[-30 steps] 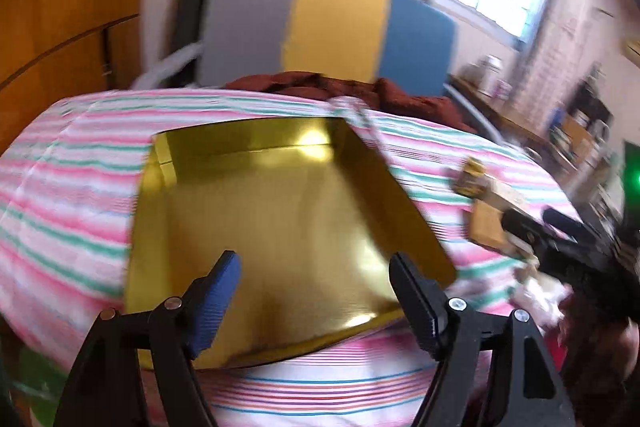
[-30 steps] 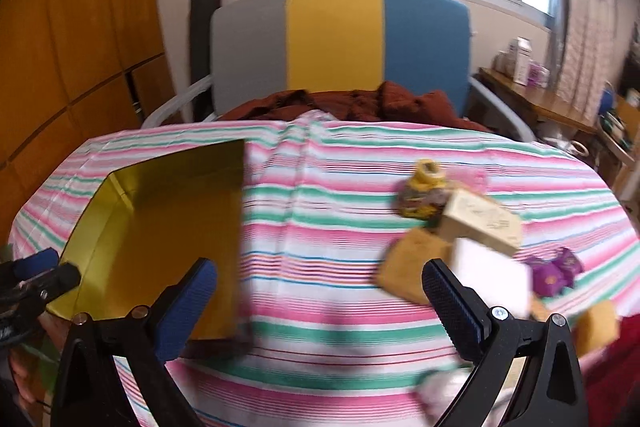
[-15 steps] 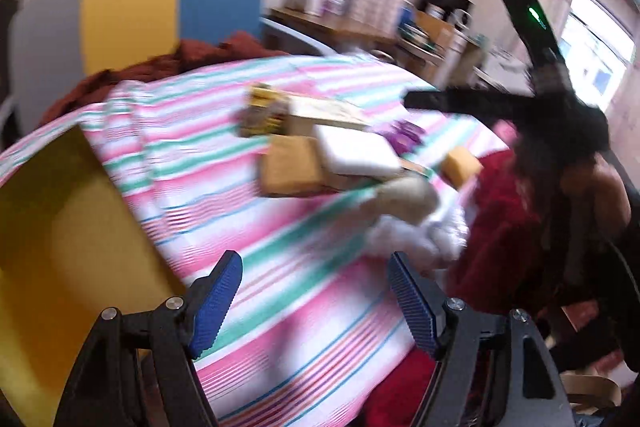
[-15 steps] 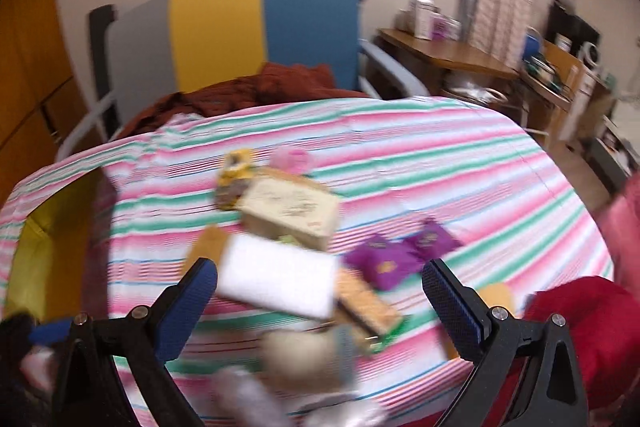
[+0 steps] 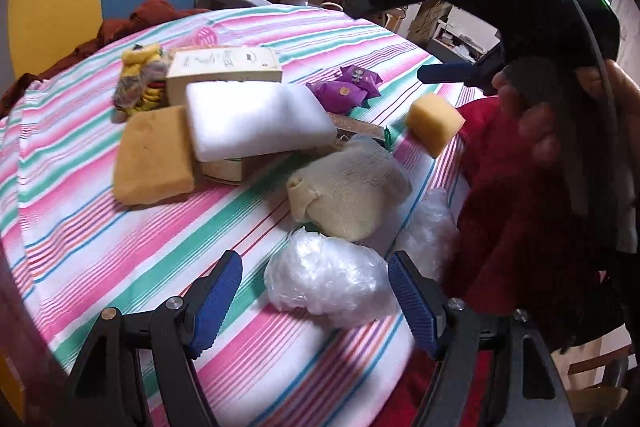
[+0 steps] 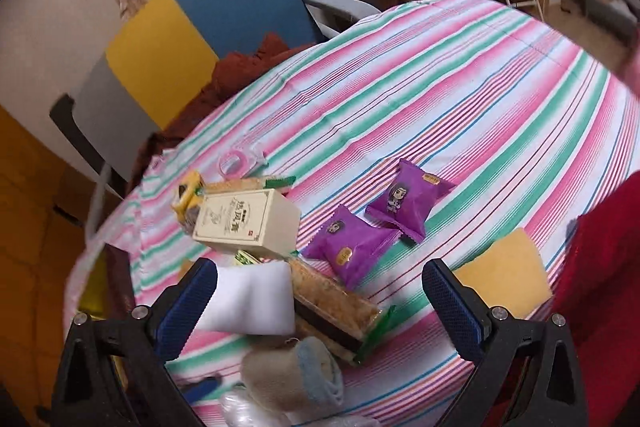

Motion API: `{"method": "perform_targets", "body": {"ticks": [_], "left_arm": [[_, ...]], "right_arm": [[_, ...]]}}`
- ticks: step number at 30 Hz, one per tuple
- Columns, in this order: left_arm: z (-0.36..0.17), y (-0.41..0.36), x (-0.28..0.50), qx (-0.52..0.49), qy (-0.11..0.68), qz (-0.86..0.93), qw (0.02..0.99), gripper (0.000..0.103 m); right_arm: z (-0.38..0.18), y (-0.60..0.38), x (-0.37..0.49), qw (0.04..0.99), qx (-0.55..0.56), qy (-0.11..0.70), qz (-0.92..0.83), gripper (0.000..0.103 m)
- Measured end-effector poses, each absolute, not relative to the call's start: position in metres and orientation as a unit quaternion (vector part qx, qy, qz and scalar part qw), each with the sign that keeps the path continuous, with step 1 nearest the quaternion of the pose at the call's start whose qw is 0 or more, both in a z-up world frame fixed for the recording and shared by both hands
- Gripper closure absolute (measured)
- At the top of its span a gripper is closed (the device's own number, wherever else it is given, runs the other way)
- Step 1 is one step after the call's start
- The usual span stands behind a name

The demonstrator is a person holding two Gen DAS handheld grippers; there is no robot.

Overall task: Organize objects
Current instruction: 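Reach the left gripper to the clear plastic bag and grasp it, then carry the plastic bag with the left gripper while the right gripper carries the yellow sponge to the tray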

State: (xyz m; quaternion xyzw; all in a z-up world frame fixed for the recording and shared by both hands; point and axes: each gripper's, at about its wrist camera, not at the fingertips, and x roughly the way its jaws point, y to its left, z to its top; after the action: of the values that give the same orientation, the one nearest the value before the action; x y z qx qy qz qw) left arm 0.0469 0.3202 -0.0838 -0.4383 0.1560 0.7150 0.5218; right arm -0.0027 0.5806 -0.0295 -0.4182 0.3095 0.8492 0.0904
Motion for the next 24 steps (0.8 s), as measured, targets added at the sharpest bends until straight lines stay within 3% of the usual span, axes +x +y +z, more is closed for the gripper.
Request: {"method": "perform_targets", "body": {"ticks": [2, 6, 9, 16, 24], "left_arm": [[-0.090, 0.323, 0.045, -0.441, 0.154, 0.712, 0.524, 0.029], [-0.094, 0.318, 0.041, -0.437, 0.139, 0.709, 0.536, 0.047], [-0.093, 0.305, 0.034, -0.439, 0.129, 0.715, 0.529, 0.049], [-0.093, 0.273, 0.016, -0.428, 0.130, 0.750, 0.487, 0.049], [-0.094, 0.271, 0.014, -0.431, 0.121, 0.759, 0.473, 0.049]], "right_arm": [[-0.030, 0.586, 0.001, 0.091, -0.403, 0.330, 0.849, 0.000], [-0.033, 0.597, 0.006, 0.091, -0.389, 0.365, 0.841, 0.000], [-0.032, 0.598, 0.000, 0.097, -0.411, 0.352, 0.835, 0.000], [-0.013, 0.617, -0.016, 0.144, -0.503, 0.217, 0.824, 0.000], [-0.062, 0.635, -0.025, 0.166, -0.633, 0.127, 0.745, 0.000]]}}
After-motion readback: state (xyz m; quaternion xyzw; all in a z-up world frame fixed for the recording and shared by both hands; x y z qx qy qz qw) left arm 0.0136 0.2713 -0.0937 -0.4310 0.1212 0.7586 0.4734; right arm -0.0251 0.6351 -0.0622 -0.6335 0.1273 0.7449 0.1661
